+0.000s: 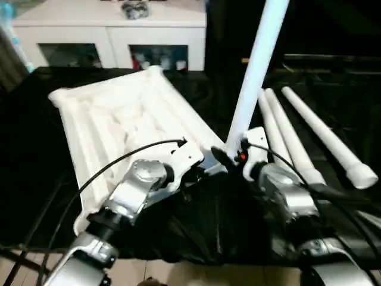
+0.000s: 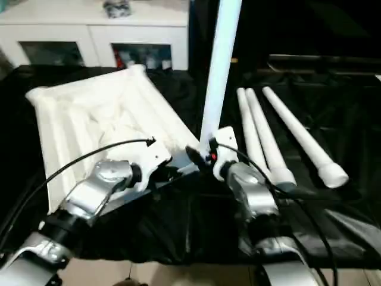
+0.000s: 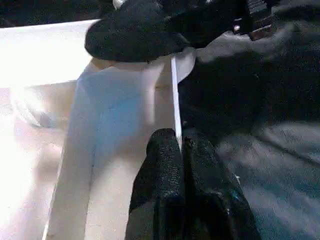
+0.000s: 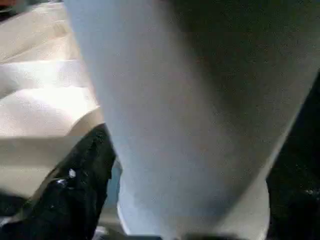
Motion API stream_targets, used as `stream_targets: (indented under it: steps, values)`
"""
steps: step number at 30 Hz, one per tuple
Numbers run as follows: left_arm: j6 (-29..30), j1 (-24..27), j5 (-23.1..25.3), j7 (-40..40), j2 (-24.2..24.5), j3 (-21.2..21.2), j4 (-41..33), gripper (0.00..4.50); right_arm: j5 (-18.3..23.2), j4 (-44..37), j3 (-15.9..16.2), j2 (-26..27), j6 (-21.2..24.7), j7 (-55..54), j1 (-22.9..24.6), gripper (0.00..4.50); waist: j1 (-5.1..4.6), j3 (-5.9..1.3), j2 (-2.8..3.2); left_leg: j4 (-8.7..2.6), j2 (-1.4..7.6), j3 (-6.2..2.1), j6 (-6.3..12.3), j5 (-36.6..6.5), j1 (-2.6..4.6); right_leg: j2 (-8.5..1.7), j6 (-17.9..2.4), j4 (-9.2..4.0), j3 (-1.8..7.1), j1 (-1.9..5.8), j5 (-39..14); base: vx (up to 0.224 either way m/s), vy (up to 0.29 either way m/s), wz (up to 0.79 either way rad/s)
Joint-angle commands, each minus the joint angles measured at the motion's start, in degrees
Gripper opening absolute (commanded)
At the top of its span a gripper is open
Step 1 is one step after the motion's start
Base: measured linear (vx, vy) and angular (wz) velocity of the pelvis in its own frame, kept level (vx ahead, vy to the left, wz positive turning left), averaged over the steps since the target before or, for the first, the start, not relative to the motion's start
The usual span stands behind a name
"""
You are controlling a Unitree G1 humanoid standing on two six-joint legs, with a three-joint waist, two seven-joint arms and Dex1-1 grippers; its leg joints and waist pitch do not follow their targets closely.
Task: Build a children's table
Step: Rotate leg to tighten
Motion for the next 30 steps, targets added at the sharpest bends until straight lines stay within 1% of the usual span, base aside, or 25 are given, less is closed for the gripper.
stream_targets:
  steps: [1, 2, 3, 5, 6, 8, 9, 10, 11, 12, 13, 16, 17, 18, 20, 21, 22, 26, 30]
  values:
    - [-3.0, 0.3, -1.9, -6.4, 1.1, -3.0, -2.9, 0.00, 0.4, -4.3, 4.1, -2.0, 0.8, 8.6, 2.5, 3.80, 0.33, -3.37, 0.05, -4.06, 4.21, -1.69, 3.36, -12.1, 0.57, -6.26, -10.5, -4.66, 4.00, 2.68, -11.0, 0.000, 0.000, 0.00]
    - [-3.2, 0.4, -2.0, -6.9, 1.4, -3.0, -2.9, 0.00, 0.6, -4.8, 4.3, -2.5, 0.9, 9.4, 2.8, 3.80, 0.38, -3.29, 0.05, -4.09, 4.17, -1.65, 3.50, -12.3, 0.57, -6.16, -10.3, -4.85, 3.98, 2.66, -11.4, 0.000, 0.000, 0.00]
    - [-3.8, 0.6, -2.5, -8.8, 2.5, -3.0, -3.1, 0.00, 1.1, -6.8, 4.9, -4.3, 1.3, 12.6, 4.0, 3.80, 0.48, -3.25, 0.09, -4.11, 4.19, -1.60, 3.39, -12.9, 0.70, -6.16, -10.3, -4.94, 3.99, 2.57, -12.3, 0.000, 0.000, 0.00]
    - [-4.9, 0.9, -3.3, -11.6, 3.9, -2.9, -3.4, 0.00, 2.2, -9.9, 5.8, -7.1, 2.2, 17.3, 5.6, 3.80, 1.10, -3.19, 0.00, -4.13, 4.26, -1.63, 3.42, -13.3, 0.77, -6.17, -9.6, -5.06, 4.05, 2.63, -13.6, 0.000, 0.000, 0.00]
    - [-5.3, 1.0, -3.6, -12.6, 4.4, -2.8, -3.4, 0.00, 2.6, -11.1, 6.0, -7.9, 2.6, 19.1, 6.1, 3.80, 1.09, -3.24, -0.02, -4.16, 4.32, -1.58, 3.43, -13.2, 0.78, -6.19, -9.7, -4.96, 4.08, 2.56, -13.5, 0.000, 0.000, 0.00]
    - [-6.5, 1.1, -4.1, -15.6, 6.1, -2.9, -3.5, 0.00, 4.1, -15.6, 7.0, -11.2, 4.5, 24.6, 8.1, 3.80, 1.29, -3.15, -0.07, -4.11, 4.23, -1.55, 3.81, -12.9, 0.59, -6.13, -9.6, -5.07, 4.01, 2.57, -14.1, 0.000, 0.000, 0.00]
    - [-6.6, 1.1, -4.1, -15.9, 6.3, -2.9, -3.5, 0.00, 4.2, -16.1, 7.1, -11.5, 4.8, 25.1, 8.3, 3.66, 1.52, -3.18, -0.09, -4.13, 4.32, -1.61, 3.90, -12.8, 0.68, -6.17, -9.2, -5.14, 4.01, 2.59, -14.5, 0.000, 0.000, 0.00]
    - [-7.3, 1.0, -4.1, -17.3, 7.3, -2.9, -3.1, 0.00, 5.0, -18.6, 8.0, -13.4, 5.6, 28.1, 9.4, 3.56, 1.75, -3.26, -0.21, -4.04, 4.34, -1.56, 4.15, -12.1, 0.60, -6.19, -9.2, -4.96, 4.04, 2.52, -14.3, 0.000, 0.000, 0.00]
    - [-7.3, 1.0, -4.1, -17.3, 7.3, -2.9, -3.1, 0.00, 5.0, -18.6, 8.0, -13.4, 5.6, 28.1, 9.4, 3.48, 1.75, -3.26, -0.21, -4.04, 4.34, -1.56, 4.15, -12.1, 0.60, -6.19, -9.2, -4.96, 4.04, 2.52, -14.3, 0.000, 0.000, 0.00]
    - [-7.9, 0.9, -4.2, -18.2, 8.0, -3.0, -2.8, 0.00, 5.5, -20.4, 8.7, -14.8, 6.4, 30.1, 10.2, 3.48, 1.95, -3.25, -0.19, -4.02, 4.32, -1.53, 4.24, -11.8, 0.59, -6.22, -9.1, -5.05, 4.02, 2.43, -14.6, 0.000, 0.000, 0.00]
    - [-8.5, 0.8, -4.2, -19.1, 8.7, -3.0, -2.3, 0.00, 6.0, -22.3, 9.3, -16.0, 7.3, 31.9, 11.0, 3.43, 2.47, -3.29, -0.23, -3.90, 4.32, -1.49, 4.37, -11.5, 0.69, -6.25, -8.7, -5.14, 4.08, 2.43, -15.3, 0.000, 0.000, 0.00]
    - [-9.3, 0.5, -4.2, -20.3, 9.5, -3.1, -1.7, 0.00, 6.2, -24.6, 10.0, -17.5, 8.4, 33.5, 12.0, 3.06, 2.56, -3.28, -0.27, -4.00, 4.36, -1.60, 4.22, -11.2, 0.52, -6.29, -8.6, -5.08, 3.98, 2.44, -15.5, 0.000, 0.000, 0.00]
    - [-9.3, 0.5, -4.2, -20.3, 9.5, -3.1, -1.7, 0.00, 6.2, -24.6, 10.0, -17.5, 8.4, 33.5, 12.0, 3.06, 2.55, -3.30, -0.27, -4.01, 4.39, -1.62, 4.11, -11.3, 0.57, -6.32, -8.7, -5.06, 3.99, 2.39, -15.5, 0.000, 0.000, 0.00]
    - [-10.2, 0.3, -4.2, -21.5, 10.2, -3.1, -1.0, 0.00, 6.4, -26.9, 10.7, -18.9, 9.4, 35.1, 13.1, 3.03, 2.64, -3.26, -0.38, -3.96, 4.33, -1.56, 4.15, -11.2, 0.62, -6.26, -8.5, -5.18, 4.00, 2.38, -15.8, 0.000, 0.000, 0.00]
    - [-10.8, 0.2, -4.2, -22.3, 10.7, -3.1, -0.5, 0.00, 6.8, -28.4, 11.0, -19.4, 10.3, 35.8, 14.0, 2.83, 2.69, -3.33, -0.31, -3.97, 4.41, -1.59, 4.19, -11.2, 0.63, -6.27, -8.5, -5.05, 4.03, 2.34, -15.4, 0.000, 0.000, 0.00]
    - [-11.1, 0.1, -4.2, -22.5, 10.8, -3.1, -0.2, 0.00, 7.0, -28.9, 11.1, -19.6, 10.8, 36.1, 14.4, 2.83, 2.70, -3.30, -0.23, -3.99, 4.38, -1.63, 4.18, -11.2, 0.57, -6.26, -8.6, -5.02, 4.01, 2.37, -15.3, 0.000, 0.000, 0.00]
    - [-11.2, 0.0, -4.1, -22.5, 10.9, -3.1, -0.1, 0.00, 7.0, -29.2, 11.3, -19.7, 11.0, 36.3, 14.6, 2.84, 2.69, -3.30, -0.28, -3.99, 4.35, -1.61, 4.11, -11.1, 0.52, -6.28, -8.7, -5.04, 3.98, 2.38, -15.0, 0.000, 0.000, 0.00]
    - [-11.5, -0.1, -4.1, -22.4, 10.7, -3.1, 0.4, 0.00, 7.0, -29.9, 11.4, -19.4, 11.6, 35.3, 15.2, 2.80, 2.62, -3.25, -0.26, -4.03, 4.33, -1.65, 3.68, -11.8, 0.57, -6.27, -8.7, -5.13, 3.94, 2.37, -16.0, 0.000, 0.000, 0.00]
    - [-9.4, -0.1, -4.3, -18.7, 8.4, -2.0, 0.6, 0.00, 5.9, -27.2, 9.5, -16.0, 11.7, 28.9, 14.7, 2.80, 2.47, -3.17, -0.34, -4.13, 4.31, -1.68, 3.14, -12.2, 0.63, -6.38, -8.6, -5.25, 3.93, 2.32, -17.2, 0.000, 0.000, 0.00]
